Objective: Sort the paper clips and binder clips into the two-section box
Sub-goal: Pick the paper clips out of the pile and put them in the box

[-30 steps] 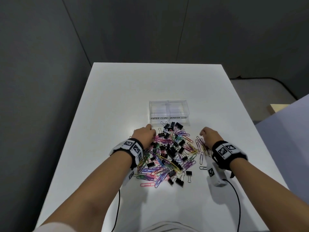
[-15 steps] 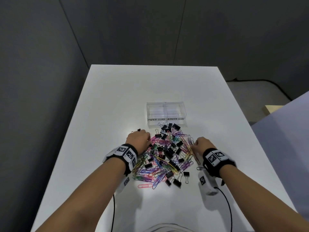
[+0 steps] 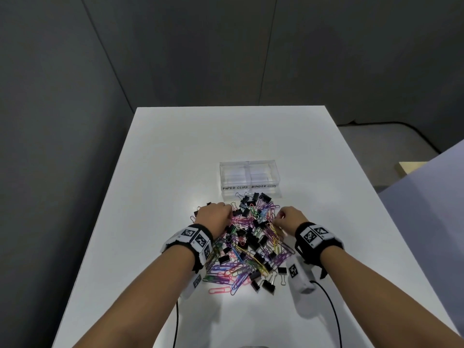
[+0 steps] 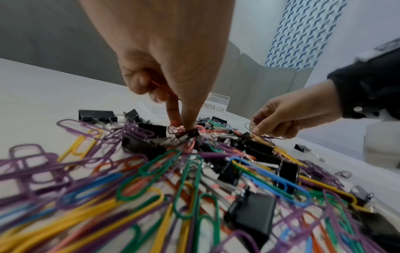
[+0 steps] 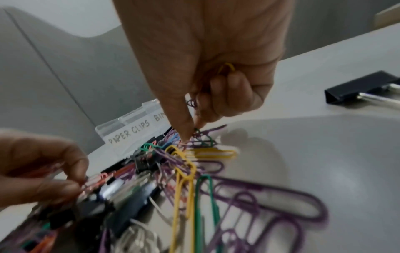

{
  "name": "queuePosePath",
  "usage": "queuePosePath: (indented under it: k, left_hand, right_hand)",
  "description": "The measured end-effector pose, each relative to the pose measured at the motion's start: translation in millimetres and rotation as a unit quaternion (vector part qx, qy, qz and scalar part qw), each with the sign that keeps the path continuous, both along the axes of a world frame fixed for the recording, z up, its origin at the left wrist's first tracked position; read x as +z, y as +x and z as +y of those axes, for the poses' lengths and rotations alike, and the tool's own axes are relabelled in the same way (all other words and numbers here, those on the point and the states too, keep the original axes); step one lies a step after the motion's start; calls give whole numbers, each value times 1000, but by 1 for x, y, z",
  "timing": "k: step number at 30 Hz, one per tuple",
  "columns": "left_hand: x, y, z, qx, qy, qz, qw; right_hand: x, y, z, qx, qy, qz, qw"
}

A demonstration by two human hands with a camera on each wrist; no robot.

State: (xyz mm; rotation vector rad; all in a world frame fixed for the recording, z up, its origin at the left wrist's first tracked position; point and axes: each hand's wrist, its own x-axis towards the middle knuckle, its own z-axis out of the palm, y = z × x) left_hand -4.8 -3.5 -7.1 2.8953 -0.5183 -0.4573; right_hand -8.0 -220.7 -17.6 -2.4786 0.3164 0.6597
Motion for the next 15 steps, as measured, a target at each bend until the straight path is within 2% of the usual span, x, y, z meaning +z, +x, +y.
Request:
queuePosePath:
  k: [5, 15]
  left_hand:
    - [7, 2, 8, 4, -41, 60, 997]
    - [9, -7, 30, 77, -113, 100, 986]
  right_hand:
    - [8, 3, -9, -41, 53, -33, 997]
    - [7, -1, -10, -78, 152, -42, 984]
